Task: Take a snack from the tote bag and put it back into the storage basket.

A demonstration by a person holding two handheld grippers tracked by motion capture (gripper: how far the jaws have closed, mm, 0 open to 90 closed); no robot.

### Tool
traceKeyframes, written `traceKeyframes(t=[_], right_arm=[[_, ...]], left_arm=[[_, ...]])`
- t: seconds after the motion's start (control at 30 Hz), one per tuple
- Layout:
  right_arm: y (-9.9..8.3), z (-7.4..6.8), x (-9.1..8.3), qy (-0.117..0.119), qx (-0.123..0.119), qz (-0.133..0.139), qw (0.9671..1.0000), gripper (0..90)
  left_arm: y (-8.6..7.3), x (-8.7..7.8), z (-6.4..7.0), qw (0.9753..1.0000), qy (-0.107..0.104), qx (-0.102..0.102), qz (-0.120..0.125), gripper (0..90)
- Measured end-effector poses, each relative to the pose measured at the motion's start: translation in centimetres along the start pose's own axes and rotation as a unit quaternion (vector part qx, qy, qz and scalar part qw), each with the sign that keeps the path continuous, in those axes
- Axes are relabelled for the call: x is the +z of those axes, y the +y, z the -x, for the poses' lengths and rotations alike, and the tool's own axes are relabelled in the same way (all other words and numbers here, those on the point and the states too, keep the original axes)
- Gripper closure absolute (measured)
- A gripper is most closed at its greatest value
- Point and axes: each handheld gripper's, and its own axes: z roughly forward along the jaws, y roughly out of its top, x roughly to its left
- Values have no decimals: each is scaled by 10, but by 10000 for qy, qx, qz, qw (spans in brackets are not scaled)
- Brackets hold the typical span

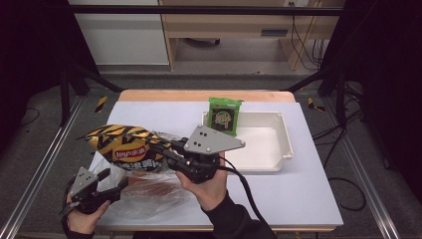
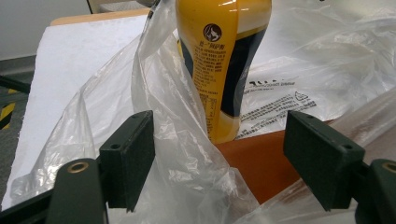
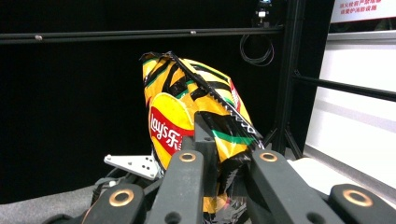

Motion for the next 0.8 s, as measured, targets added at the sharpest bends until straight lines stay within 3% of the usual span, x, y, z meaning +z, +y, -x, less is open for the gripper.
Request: traceKeyframes(t=[0.17,0.43,0.8], right_arm=[[5,0,1,1,-6,58,10000,863],[16,10,-1,-25,230,303,9993,864],[22,5,12,79,225,293,9993,864]], left_arm=[[0,0,-1,10000,5,-18,24,247],[0,0,0,10000,3,0,-6,248],[0,0,0,10000,0,-14,28,247]])
